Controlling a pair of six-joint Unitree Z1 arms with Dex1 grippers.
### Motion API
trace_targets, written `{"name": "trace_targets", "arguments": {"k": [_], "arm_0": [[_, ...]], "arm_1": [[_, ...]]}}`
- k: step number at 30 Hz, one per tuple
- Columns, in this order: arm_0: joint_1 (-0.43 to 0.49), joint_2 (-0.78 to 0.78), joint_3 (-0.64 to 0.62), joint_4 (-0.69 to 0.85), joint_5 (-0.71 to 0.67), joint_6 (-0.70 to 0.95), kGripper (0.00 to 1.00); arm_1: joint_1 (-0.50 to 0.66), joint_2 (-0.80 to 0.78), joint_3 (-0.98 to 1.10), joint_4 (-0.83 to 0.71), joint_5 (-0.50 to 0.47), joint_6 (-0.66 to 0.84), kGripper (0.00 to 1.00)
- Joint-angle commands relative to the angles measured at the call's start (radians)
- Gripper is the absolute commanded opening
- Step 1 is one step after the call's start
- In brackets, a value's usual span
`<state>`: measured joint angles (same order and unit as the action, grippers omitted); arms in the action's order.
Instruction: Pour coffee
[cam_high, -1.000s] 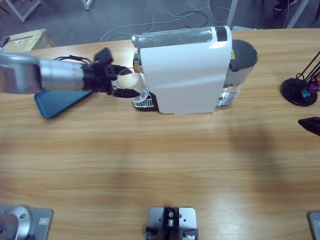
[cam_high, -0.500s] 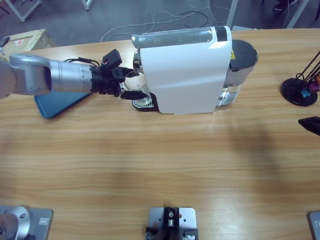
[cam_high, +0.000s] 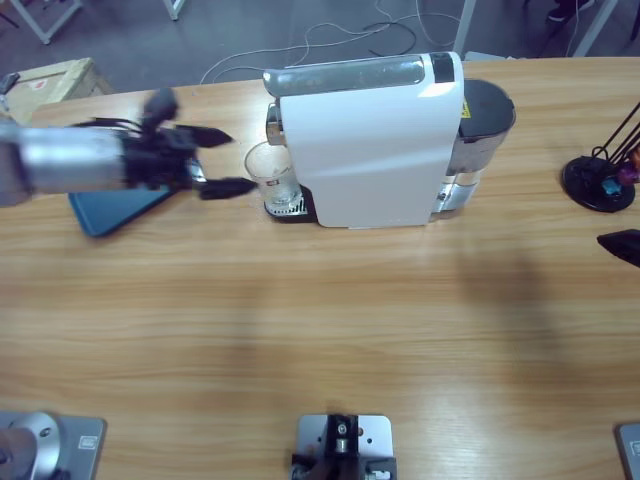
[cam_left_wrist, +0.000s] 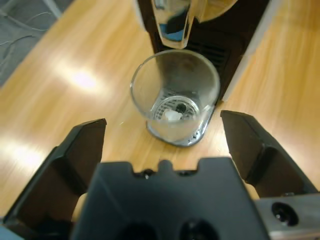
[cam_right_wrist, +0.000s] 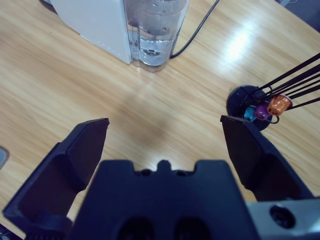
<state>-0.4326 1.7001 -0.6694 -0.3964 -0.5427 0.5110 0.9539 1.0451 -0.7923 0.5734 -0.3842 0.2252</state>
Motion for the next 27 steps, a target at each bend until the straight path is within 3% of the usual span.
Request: {"name": "trace_targets", "arguments": {"k": [1,5,6,7,11,12,16,22,27], "arm_0": [[-0.004,-0.357,0.200,0.097,-0.032,-0.222,0.982],[-0.058,-0.490,0.218,0.186,0.016,-0.420,0.982],[-0.063,-0.518,0.209,0.237,0.051,-0.471,0.982],[-0.063,-0.550,0.200,0.315,0.133,-0.518,0.982],[-0.138,-0.627,0.170,0.492,0.419,-0.562,0.987],[-0.166,-0.646,0.157,0.519,0.481,-0.562,0.987],[-0.207,-0.685,0.109,0.577,0.545,-0.560,0.987],[-0.236,-0.629,0.088,0.521,0.463,-0.536,0.987],[-0.236,-0.602,0.081,0.475,0.456,-0.510,0.987]], "arm_1": [[-0.190,0.150,-0.192,-0.002,0.015,-0.029,1.000],[-0.319,0.416,-0.509,0.092,0.067,-0.024,0.994],[-0.327,0.473,-0.605,0.118,0.066,-0.025,0.937],[-0.330,0.529,-0.700,0.154,0.073,-0.033,0.821],[-0.337,0.660,-0.895,0.190,0.215,-0.134,0.063],[-0.337,0.686,-0.921,0.197,0.217,-0.134,0.000],[-0.337,0.753,-0.974,0.246,0.202,-0.069,0.000],[-0.337,0.828,-1.024,0.334,0.333,-0.013,0.000],[-0.337,0.885,-1.082,0.388,0.379,-0.010,0.000]]}}
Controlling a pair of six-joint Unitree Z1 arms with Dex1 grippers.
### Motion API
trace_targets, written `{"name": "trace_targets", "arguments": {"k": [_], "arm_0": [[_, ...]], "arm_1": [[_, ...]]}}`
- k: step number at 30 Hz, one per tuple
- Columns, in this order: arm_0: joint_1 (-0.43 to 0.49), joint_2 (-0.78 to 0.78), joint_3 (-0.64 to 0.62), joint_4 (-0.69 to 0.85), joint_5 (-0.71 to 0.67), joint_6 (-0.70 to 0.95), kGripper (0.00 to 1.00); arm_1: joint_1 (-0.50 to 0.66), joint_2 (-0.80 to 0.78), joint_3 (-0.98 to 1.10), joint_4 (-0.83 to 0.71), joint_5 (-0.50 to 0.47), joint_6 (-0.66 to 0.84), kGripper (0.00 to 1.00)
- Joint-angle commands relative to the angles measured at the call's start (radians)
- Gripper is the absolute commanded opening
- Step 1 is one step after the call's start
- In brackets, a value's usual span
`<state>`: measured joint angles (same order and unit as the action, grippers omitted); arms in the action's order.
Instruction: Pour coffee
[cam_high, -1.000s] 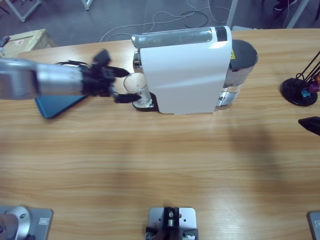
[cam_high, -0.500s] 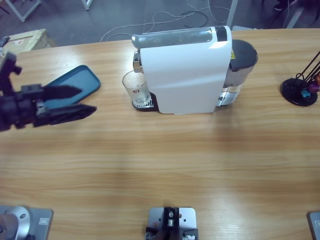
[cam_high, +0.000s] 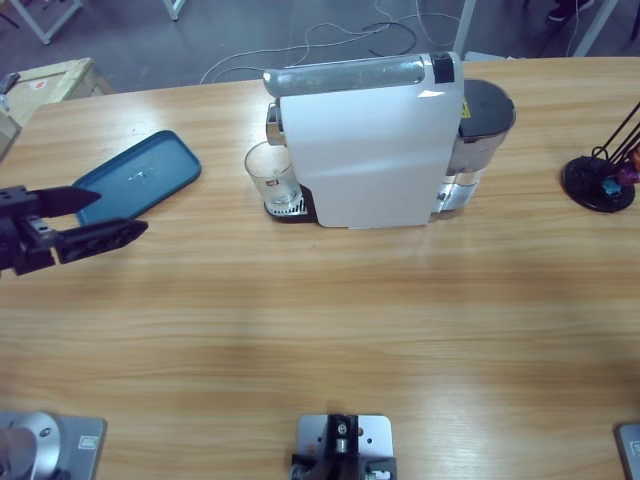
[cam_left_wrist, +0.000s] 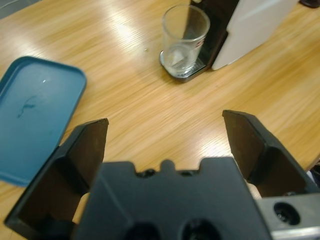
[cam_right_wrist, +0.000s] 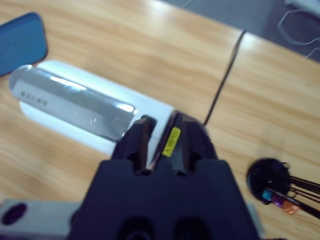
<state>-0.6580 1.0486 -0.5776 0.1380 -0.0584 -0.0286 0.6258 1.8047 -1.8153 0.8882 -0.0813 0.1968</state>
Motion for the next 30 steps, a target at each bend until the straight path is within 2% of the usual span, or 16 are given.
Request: {"name": "trace_targets", "arguments": {"k": [1,9,30], "arm_0": [[-0.011,0.059,-0.015,-0.066,-0.027,0.032,0.987],[-0.011,0.121,-0.030,-0.105,-0.035,0.044,0.987],[-0.011,0.140,-0.015,-0.136,-0.047,0.038,0.987]], "arm_1": [[-0.009,0.135,-0.067,0.081,0.083,0.018,0.000],[-0.009,0.153,-0.081,0.097,0.090,0.018,0.000],[-0.024,0.186,-0.086,0.117,0.018,0.012,0.000]]}}
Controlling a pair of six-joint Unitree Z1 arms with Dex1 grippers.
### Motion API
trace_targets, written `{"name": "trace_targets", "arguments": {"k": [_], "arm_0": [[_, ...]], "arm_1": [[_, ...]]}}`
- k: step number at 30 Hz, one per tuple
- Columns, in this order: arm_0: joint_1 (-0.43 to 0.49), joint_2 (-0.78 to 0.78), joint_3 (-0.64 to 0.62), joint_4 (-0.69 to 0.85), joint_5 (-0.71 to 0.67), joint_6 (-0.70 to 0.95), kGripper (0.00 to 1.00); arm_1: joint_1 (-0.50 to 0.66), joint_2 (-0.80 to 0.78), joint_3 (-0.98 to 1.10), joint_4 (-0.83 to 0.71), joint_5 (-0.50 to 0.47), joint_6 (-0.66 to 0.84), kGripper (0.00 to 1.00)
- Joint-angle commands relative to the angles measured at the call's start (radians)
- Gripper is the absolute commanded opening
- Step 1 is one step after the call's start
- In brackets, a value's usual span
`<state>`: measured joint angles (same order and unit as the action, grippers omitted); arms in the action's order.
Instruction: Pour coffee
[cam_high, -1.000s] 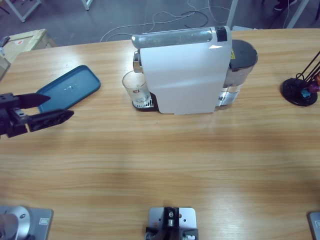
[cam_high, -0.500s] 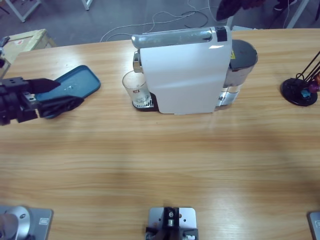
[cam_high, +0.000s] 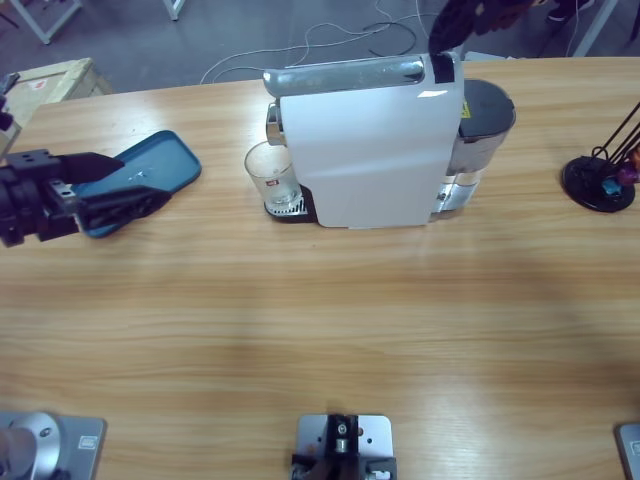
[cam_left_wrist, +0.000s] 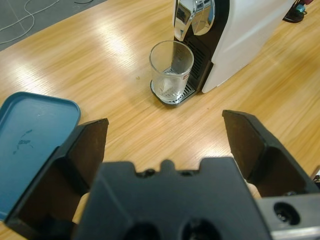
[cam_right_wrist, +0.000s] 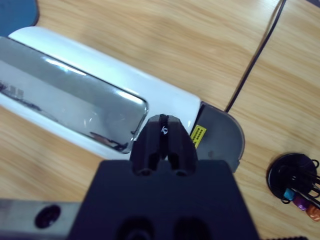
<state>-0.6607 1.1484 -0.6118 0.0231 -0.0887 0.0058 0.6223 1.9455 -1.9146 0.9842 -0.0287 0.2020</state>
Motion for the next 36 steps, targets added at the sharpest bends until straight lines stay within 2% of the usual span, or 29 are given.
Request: {"name": "trace_targets", "arguments": {"k": [1,13,36], "arm_0": [[-0.008,0.040,0.020,-0.022,-0.017,0.003,0.987],[-0.008,0.033,0.020,-0.023,-0.017,0.002,0.987],[-0.008,0.043,0.028,-0.032,-0.021,0.002,0.987]], "arm_1": [[-0.021,0.040,0.013,0.023,-0.037,0.007,0.000],[0.008,-0.060,-0.008,0.038,-0.051,0.007,0.000],[0.020,-0.029,0.001,0.033,-0.003,0.010,0.000]]}}
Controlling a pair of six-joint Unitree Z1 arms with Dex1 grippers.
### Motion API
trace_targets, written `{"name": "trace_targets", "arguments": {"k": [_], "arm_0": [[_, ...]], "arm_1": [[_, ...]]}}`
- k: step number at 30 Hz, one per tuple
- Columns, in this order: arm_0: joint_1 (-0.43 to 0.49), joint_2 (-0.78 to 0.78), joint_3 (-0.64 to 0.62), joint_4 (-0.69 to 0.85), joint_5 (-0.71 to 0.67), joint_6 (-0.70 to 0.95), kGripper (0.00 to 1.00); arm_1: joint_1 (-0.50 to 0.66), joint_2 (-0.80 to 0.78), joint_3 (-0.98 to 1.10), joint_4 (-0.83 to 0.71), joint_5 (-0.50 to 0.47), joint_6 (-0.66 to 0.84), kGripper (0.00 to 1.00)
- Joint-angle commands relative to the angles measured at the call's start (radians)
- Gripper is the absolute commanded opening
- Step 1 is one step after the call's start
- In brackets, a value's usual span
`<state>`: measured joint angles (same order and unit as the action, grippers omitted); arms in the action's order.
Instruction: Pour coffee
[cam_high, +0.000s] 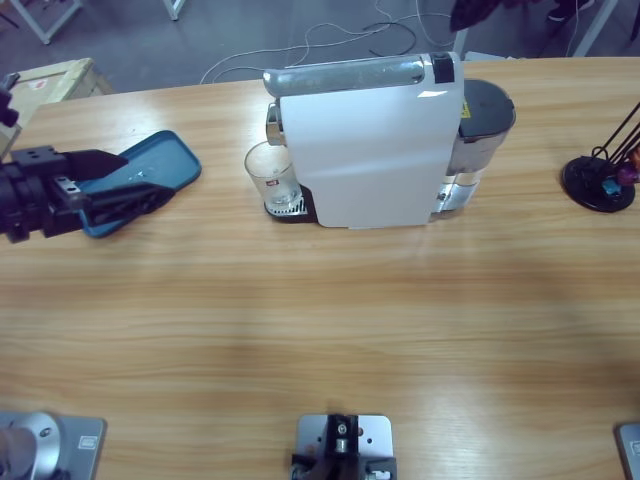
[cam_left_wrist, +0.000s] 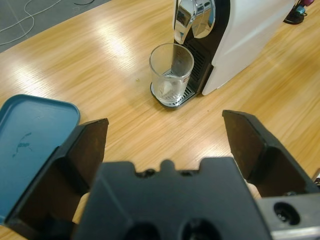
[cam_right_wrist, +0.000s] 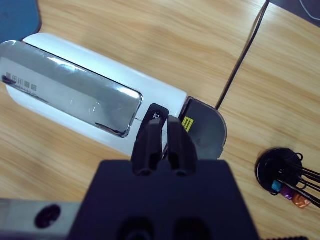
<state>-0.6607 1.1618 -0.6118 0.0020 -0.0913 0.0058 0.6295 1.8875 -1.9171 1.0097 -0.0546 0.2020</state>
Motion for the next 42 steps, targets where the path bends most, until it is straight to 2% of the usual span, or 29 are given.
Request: {"name": "trace_targets", "arguments": {"k": [1,42], "arm_0": [[-0.008,0.029,0.029,-0.011,-0.019,0.002,0.987],[-0.008,0.041,0.040,-0.027,-0.022,0.002,0.987]], "arm_1": [[0.013,0.034,0.003,0.007,0.025,0.010,0.000],[0.013,0.093,0.024,0.008,0.033,0.008,0.000]]}}
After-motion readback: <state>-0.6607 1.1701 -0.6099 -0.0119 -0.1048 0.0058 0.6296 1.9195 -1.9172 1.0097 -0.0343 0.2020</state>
